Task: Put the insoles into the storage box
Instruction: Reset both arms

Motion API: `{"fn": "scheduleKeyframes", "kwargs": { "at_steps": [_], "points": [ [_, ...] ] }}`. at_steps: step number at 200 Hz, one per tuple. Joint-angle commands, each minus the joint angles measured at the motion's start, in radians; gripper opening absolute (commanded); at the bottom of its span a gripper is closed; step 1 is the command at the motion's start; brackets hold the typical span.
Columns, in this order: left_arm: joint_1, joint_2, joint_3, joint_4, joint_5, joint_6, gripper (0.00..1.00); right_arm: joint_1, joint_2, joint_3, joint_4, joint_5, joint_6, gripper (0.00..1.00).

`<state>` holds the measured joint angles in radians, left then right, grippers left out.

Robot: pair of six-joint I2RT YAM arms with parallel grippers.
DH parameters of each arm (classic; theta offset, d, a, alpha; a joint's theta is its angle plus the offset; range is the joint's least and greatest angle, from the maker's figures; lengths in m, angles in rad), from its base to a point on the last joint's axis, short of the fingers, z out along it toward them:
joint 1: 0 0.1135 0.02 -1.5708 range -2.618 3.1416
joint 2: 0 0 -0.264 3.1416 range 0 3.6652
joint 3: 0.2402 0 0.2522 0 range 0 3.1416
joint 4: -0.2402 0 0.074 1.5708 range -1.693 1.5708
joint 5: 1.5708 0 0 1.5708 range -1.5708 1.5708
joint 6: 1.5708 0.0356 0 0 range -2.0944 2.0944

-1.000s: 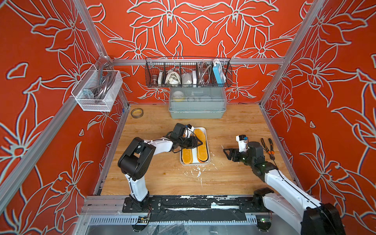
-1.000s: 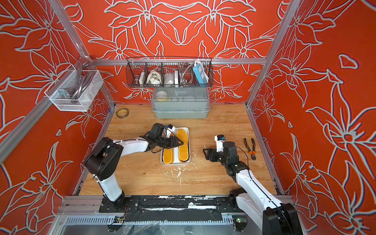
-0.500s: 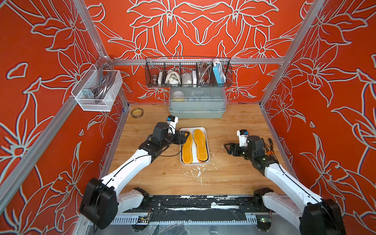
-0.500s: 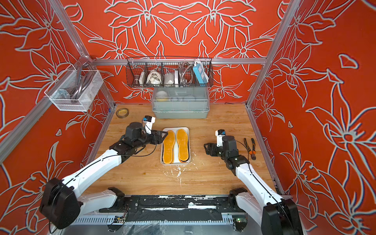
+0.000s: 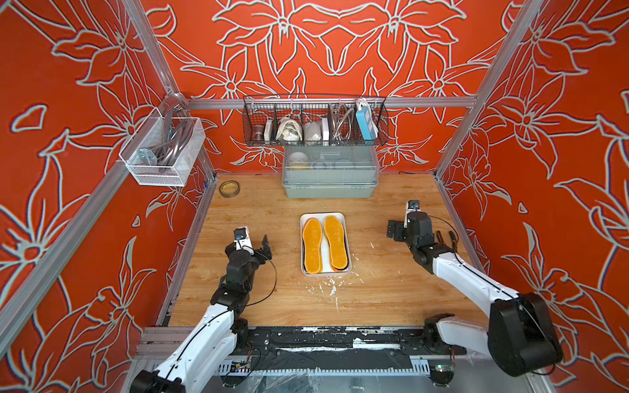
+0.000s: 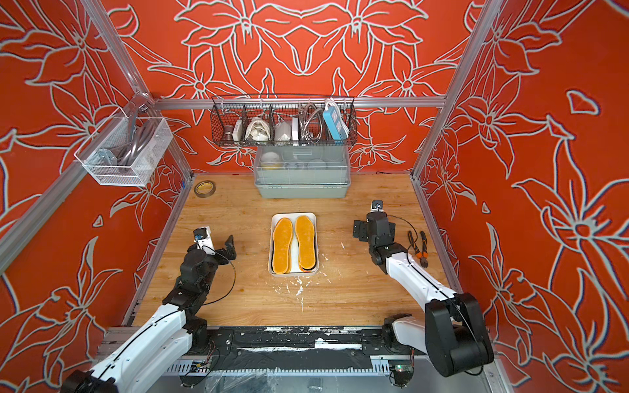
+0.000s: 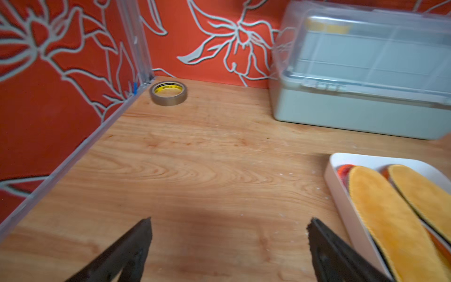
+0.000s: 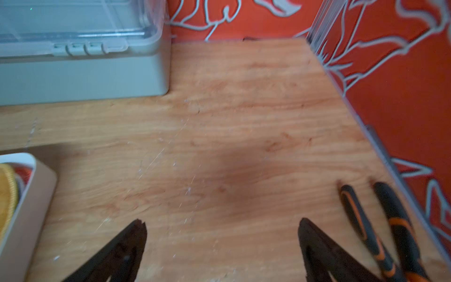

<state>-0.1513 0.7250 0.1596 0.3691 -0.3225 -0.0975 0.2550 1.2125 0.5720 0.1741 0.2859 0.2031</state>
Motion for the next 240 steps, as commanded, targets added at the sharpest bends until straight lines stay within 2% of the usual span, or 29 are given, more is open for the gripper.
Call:
{"fn": "scheduleKeyframes", "kwargs": {
  "at_steps": [1,23,46,82,92,102,127,141,174,190,203,213,240],
  "points": [
    [0.086,0.061,-0.054,0.219,0.031,0.013,0.98,-0.047,-0.014,-0.075,0.23,0.084,-0.134,1.0],
    [0.168,0.203,-0.044,0.327,0.132,-0.01,0.98,-0.122,-0.01,-0.07,0.197,0.007,-0.119,1.0],
    [0.171,0.386,0.025,0.361,0.182,0.032,0.98,-0.163,-0.024,-0.096,0.239,-0.024,-0.116,1.0],
    [0.172,0.495,0.041,0.442,0.16,0.036,0.98,-0.182,-0.059,-0.118,0.203,-0.018,-0.115,1.0],
    [0.172,0.525,0.054,0.447,0.197,0.052,0.98,-0.182,-0.041,-0.124,0.206,-0.011,-0.121,1.0],
    [0.171,0.542,0.066,0.441,0.233,0.068,0.98,-0.183,-0.015,-0.129,0.211,0.005,-0.107,1.0],
    [0.172,0.55,0.07,0.44,0.237,0.068,0.98,-0.183,0.038,-0.148,0.281,0.001,-0.127,1.0],
    [0.172,0.57,0.064,0.465,0.24,0.067,0.98,-0.182,0.058,-0.154,0.303,-0.04,-0.142,1.0],
    [0.171,0.628,-0.022,0.665,0.288,0.086,0.98,-0.18,0.041,-0.181,0.342,-0.079,-0.16,1.0],
    [0.164,0.635,-0.041,0.707,0.314,0.104,0.98,-0.18,-0.005,-0.253,0.452,-0.022,-0.167,1.0],
    [0.157,0.651,-0.032,0.704,0.325,0.12,0.98,-0.183,-0.024,-0.317,0.566,0.024,-0.16,1.0],
    [0.154,0.648,-0.01,0.663,0.326,0.124,0.98,-0.186,-0.031,-0.329,0.573,0.027,-0.151,1.0],
    [0.151,0.648,0.026,0.592,0.321,0.127,0.98,-0.191,0.053,-0.296,0.582,-0.044,-0.175,1.0]
  ]
}}
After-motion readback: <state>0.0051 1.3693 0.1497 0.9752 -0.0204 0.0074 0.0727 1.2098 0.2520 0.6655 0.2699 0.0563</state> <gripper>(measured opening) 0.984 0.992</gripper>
